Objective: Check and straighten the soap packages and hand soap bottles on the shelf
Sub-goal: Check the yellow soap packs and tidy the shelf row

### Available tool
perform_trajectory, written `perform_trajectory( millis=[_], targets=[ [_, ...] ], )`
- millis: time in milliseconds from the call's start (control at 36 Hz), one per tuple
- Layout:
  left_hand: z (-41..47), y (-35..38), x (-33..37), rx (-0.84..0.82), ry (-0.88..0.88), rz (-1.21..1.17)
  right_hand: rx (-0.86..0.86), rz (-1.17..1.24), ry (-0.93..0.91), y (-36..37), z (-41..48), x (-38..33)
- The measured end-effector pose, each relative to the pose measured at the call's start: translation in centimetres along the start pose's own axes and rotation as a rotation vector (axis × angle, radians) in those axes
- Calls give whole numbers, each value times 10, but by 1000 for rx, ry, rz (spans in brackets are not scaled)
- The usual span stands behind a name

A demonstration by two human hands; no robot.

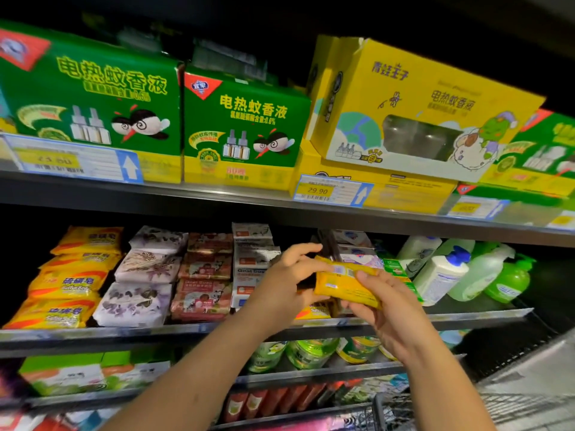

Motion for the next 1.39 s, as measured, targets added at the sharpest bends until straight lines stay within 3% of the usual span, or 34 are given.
perform_trajectory(
  millis=[111,306,417,556,667,778,889,1000,1083,1222,1389],
  targets=[
    [3,-7,-4,14,-48,19,-7,-40,-9,3,1,-1],
    [-1,-4,-23,99,-353,-252,-66,-145,-176,11,-5,-16],
    [-5,5,-32,148,-466,-472,-12,-282,-271,11,-8,-24],
    [0,4,-25,37,-426,-364,84,-286,-300,3,-5,-27],
    [-5,15,-22,-96,-393,-496,129,-214,-280,-6,1,-22],
    [-4,11,-5,-220,-203,-48,70,-30,-182,-3,4,-14],
    [1,-1,2,-69,-95,17,43,18,-128,1,7,-6],
    [0,-6,-11,25,-131,-75,-45,24,-156,8,5,-7],
    [-4,-7,-18,46,-214,-185,-128,-138,-196,15,-1,-10],
    [-9,-3,-25,79,-410,-393,-60,-407,-357,12,-3,-19],
    [-3,-9,-15,138,-389,-397,13,-544,-389,4,1,-14]
  ],
)
Point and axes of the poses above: each hand's wrist, its own z-axis towards the middle knuckle, its own y-axis out of the palm, x = y × z, the point moved 10 cm from there along z, towards the middle knuckle, and after that the axes turned 7 degrees about y, right-handed, at the moved point
